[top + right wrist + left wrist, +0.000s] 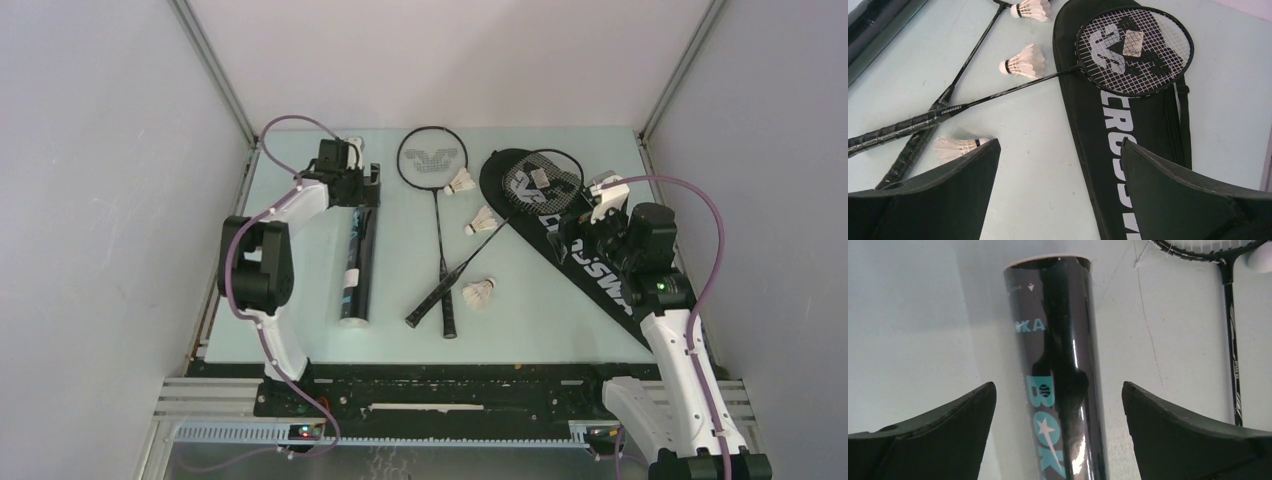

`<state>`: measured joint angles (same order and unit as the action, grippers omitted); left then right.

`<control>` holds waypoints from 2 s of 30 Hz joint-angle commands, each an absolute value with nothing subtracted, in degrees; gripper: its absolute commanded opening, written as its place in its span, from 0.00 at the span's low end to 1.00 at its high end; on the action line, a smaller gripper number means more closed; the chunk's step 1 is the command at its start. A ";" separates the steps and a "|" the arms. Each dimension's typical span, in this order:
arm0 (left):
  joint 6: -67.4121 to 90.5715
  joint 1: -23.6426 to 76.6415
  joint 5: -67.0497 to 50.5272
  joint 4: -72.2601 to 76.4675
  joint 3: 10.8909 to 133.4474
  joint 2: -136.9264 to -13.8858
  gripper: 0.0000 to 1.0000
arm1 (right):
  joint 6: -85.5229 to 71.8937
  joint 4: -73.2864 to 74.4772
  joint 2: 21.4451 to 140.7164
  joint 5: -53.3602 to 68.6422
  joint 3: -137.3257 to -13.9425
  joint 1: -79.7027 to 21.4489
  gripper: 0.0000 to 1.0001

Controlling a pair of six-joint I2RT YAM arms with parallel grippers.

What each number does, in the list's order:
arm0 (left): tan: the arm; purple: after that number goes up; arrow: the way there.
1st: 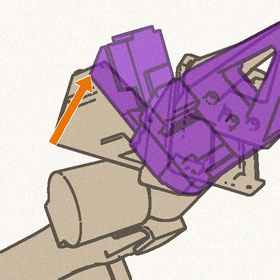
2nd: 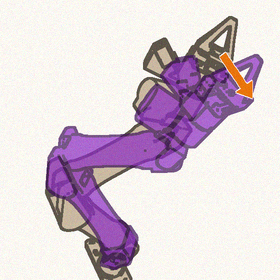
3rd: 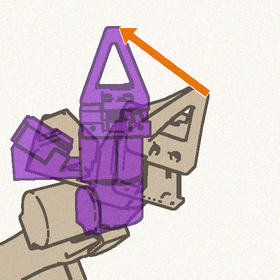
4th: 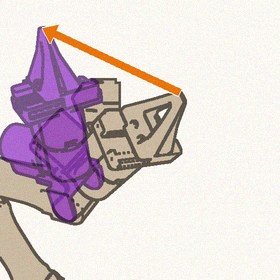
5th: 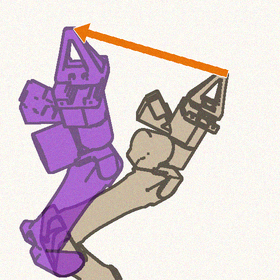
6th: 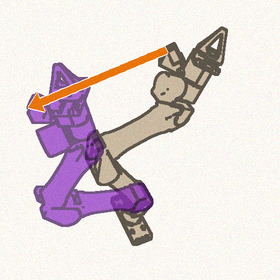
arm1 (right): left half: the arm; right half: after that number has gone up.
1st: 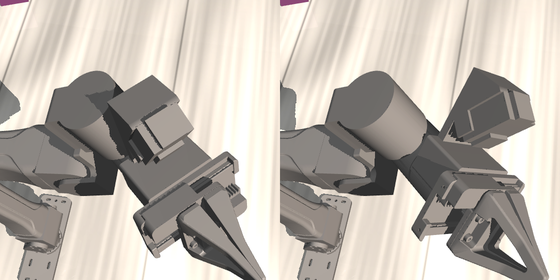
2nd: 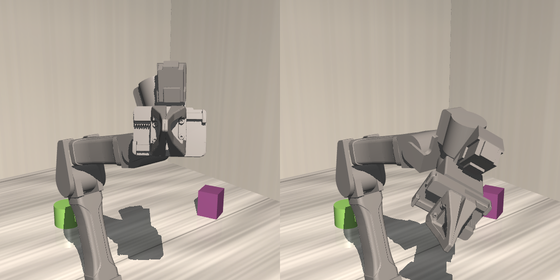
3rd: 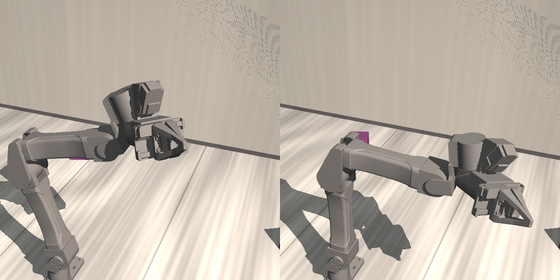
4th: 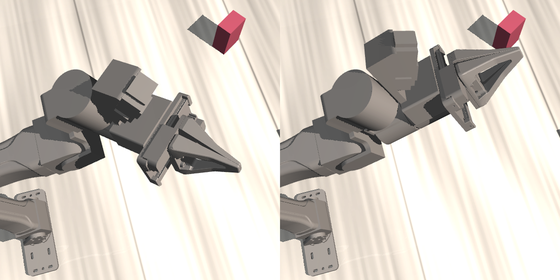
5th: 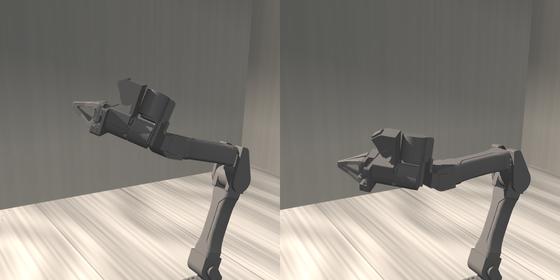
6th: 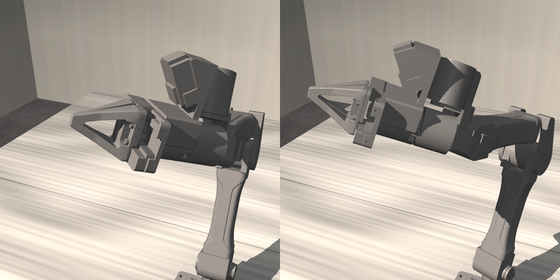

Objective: Pack up the badminton gear

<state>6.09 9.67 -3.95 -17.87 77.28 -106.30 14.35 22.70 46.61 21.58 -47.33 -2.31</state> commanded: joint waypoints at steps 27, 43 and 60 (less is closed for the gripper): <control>-15.53 12.89 -19.66 -33.29 86.16 -99.30 0.38 | 22.26 28.36 47.35 33.01 -56.74 -5.34 1.00; -48.61 19.61 -45.98 -44.38 63.37 -65.69 0.33 | 37.69 38.84 63.03 45.02 -77.84 -33.74 0.87; -45.08 24.96 -52.50 -40.41 56.79 -58.75 0.26 | 40.50 42.33 76.75 32.94 -84.93 -52.23 0.66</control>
